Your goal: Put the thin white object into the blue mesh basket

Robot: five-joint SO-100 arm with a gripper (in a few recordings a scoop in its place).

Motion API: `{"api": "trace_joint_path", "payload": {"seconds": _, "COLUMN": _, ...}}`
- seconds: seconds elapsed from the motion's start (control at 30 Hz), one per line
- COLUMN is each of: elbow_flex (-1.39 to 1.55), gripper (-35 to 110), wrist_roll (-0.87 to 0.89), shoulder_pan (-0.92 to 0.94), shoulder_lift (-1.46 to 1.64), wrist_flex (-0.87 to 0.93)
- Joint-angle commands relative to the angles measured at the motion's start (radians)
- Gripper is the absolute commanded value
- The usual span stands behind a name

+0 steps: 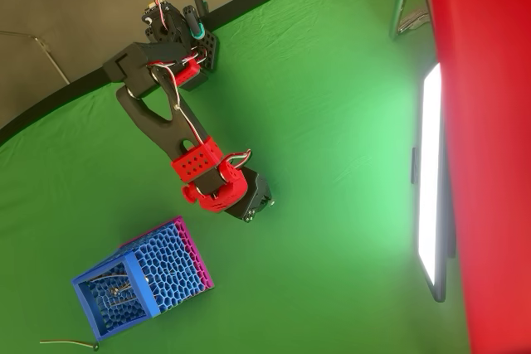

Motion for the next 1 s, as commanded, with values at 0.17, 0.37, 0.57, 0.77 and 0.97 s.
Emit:
{"api": "trace_joint_path", "payload": {"seconds": 0.17, "elbow_flex": -0.101, "gripper": 1, "wrist_roll": -0.245, "shoulder_pan": -0.011, "shoulder_lift": 0.193, "wrist_flex": -0.12}}
{"api": "trace_joint_path", "payload": {"seconds": 0.37, "elbow_flex": -0.126, "gripper": 1, "wrist_roll": -0.456, "shoulder_pan": 0.029, "shoulder_lift": 0.308, "wrist_flex": -0.264}}
{"api": "trace_joint_path", "payload": {"seconds": 0.57, "elbow_flex": -0.135, "gripper": 1, "wrist_roll": -0.552, "shoulder_pan": 0.106, "shoulder_lift": 0.388, "wrist_flex": -0.4}}
{"api": "trace_joint_path", "payload": {"seconds": 0.77, "elbow_flex": -0.179, "gripper": 1, "wrist_roll": -0.405, "shoulder_pan": 0.272, "shoulder_lift": 0.4, "wrist_flex": -0.453}}
{"api": "trace_joint_path", "payload": {"seconds": 0.97, "elbow_flex": -0.23, "gripper": 0, "wrist_roll": -0.29, "shoulder_pan": 0.376, "shoulder_lift": 0.348, "wrist_flex": -0.48}}
